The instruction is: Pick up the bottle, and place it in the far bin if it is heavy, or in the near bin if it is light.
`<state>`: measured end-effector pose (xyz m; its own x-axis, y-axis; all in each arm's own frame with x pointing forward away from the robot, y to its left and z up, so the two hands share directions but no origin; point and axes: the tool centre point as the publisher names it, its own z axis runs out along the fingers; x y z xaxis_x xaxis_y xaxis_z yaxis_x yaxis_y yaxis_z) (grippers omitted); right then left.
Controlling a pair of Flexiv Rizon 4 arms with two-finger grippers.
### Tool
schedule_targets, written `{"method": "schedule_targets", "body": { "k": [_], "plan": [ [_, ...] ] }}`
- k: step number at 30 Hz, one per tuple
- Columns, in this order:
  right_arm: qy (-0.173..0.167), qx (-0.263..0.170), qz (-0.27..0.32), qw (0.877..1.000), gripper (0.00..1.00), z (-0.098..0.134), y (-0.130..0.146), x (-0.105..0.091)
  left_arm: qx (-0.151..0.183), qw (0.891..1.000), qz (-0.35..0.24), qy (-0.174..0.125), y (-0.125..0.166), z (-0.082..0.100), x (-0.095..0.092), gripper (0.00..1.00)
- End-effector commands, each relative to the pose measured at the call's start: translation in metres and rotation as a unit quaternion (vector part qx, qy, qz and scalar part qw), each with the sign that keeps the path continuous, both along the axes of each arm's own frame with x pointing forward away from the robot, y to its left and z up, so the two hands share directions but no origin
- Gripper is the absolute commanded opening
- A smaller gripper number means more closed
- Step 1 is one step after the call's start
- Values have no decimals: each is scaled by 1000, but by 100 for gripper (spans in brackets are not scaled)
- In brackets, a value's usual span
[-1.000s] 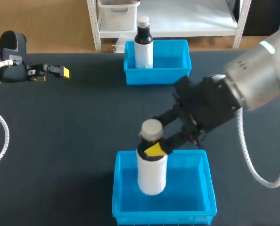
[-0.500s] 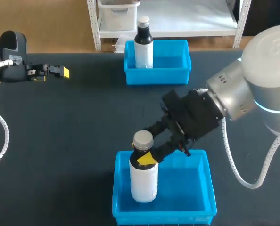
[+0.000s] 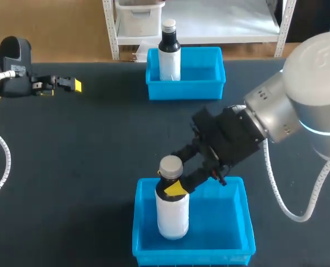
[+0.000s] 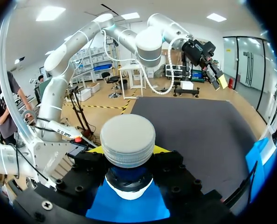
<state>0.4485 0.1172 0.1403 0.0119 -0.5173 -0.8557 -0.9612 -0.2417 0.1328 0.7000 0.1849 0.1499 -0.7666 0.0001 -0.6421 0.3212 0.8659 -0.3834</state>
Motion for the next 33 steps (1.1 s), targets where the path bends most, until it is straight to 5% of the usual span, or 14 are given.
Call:
{"method": "schedule_targets", "body": {
  "k": [1, 7, 10, 23, 33],
  "plan": [
    [2, -2, 1, 1000, 36, -1, 1, 2, 0, 1000, 0, 0, 0, 0, 0, 100],
    [3, -5, 0, 1000, 49, -3, 0, 3, 0, 1000, 0, 0, 0, 0, 0, 100],
    [5, -7, 0, 1000, 100, -4, -1, 3, 0, 1000, 0, 0, 0, 0, 0, 100],
    [8, -21, -6, 1000, 100, -4, -16, 11, 0, 1000, 0, 0, 0, 0, 0, 100],
    [19, -56, -43, 997, 100, -3, -72, 48, 0, 1000, 0, 0, 0, 0, 0, 100]
  ]
}}
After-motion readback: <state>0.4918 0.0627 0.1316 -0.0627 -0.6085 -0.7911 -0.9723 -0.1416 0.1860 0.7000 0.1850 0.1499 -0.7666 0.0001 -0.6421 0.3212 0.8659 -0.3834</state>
